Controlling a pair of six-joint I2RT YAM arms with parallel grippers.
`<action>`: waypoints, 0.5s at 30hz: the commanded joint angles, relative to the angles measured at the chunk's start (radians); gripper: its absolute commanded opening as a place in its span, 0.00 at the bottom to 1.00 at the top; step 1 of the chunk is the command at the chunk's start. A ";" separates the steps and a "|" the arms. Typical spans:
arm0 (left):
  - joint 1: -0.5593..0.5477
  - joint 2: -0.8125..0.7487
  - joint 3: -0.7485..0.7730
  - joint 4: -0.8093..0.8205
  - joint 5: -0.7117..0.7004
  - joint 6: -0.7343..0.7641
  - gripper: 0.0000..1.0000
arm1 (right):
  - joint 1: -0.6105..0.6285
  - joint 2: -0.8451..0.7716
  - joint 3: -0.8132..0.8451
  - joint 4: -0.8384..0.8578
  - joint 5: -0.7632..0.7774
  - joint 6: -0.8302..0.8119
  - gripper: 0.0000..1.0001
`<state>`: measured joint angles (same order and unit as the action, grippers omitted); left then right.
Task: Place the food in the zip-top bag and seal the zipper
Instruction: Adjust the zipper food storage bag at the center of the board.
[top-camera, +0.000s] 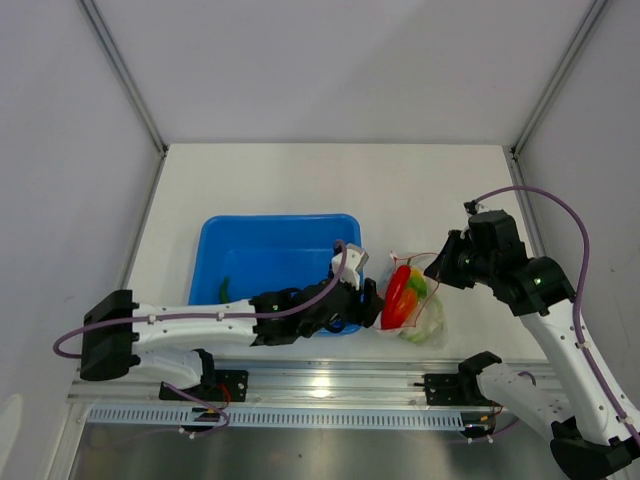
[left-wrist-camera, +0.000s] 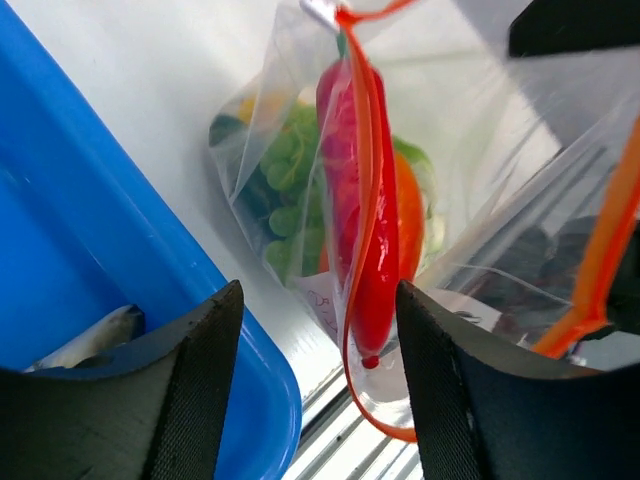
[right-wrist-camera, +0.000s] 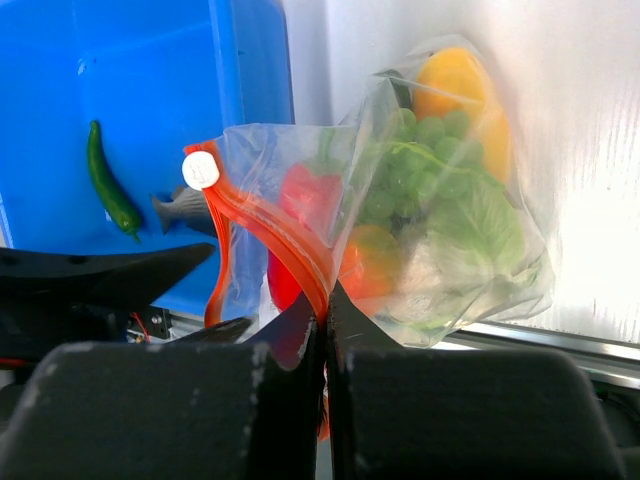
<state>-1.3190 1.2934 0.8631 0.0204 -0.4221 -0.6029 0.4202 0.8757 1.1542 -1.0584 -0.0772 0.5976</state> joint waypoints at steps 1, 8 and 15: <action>-0.002 0.061 0.089 -0.071 0.034 0.009 0.61 | -0.004 -0.011 0.025 0.038 -0.013 -0.004 0.00; 0.050 0.132 0.149 -0.096 0.151 -0.001 0.09 | -0.004 -0.012 0.021 0.018 0.014 -0.001 0.00; 0.087 0.149 0.333 -0.097 0.448 0.025 0.01 | -0.003 0.002 0.050 -0.049 0.175 -0.035 0.00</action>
<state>-1.2484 1.4483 1.0832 -0.1154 -0.1616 -0.5934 0.4202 0.8780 1.1545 -1.0779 -0.0040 0.5903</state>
